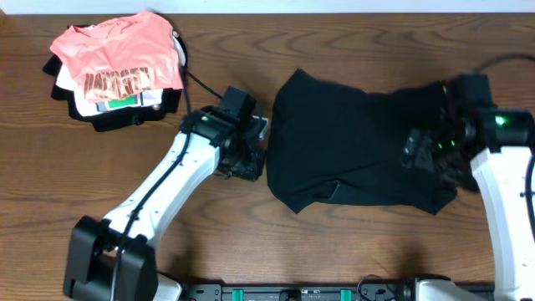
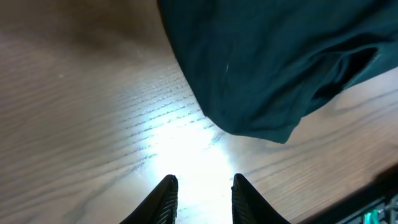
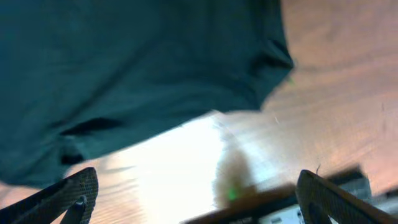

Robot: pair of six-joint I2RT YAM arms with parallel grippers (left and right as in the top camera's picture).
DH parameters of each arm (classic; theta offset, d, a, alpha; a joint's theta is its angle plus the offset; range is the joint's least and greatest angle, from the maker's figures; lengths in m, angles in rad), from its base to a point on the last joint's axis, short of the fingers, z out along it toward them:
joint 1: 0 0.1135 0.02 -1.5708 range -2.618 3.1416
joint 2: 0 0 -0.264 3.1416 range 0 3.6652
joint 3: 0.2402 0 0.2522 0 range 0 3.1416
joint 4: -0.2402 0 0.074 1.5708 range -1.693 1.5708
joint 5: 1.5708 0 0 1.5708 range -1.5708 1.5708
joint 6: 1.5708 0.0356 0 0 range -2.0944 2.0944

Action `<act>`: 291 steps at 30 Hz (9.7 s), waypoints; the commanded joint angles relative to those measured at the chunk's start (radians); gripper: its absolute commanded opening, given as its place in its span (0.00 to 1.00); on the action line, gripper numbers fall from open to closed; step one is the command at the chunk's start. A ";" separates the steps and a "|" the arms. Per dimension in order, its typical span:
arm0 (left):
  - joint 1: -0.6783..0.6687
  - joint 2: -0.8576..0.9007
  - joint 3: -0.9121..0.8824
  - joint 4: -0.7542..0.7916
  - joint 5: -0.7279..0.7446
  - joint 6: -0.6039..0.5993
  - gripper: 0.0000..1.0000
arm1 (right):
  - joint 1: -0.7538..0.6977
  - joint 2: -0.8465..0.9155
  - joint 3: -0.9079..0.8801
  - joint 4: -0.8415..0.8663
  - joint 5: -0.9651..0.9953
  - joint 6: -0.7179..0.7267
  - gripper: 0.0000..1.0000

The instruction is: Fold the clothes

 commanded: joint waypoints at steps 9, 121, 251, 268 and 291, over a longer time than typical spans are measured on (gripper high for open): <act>-0.163 0.058 0.002 0.049 -0.001 0.037 0.31 | -0.149 -0.034 -0.324 0.332 -0.028 0.031 0.94; -0.248 0.327 -0.027 0.297 -0.139 -0.742 0.06 | -0.288 0.064 -0.620 0.786 0.033 -0.082 0.78; 0.121 0.565 0.431 0.736 -0.003 -0.012 0.91 | -0.244 0.438 -0.230 1.235 -0.361 -0.404 0.68; 0.078 0.632 0.431 0.792 -0.058 0.051 0.91 | -0.253 0.567 -0.230 1.381 -0.326 -0.422 0.75; 0.077 0.711 0.430 0.834 -0.058 0.051 0.78 | -0.275 0.686 -0.230 1.497 -0.330 -0.402 0.55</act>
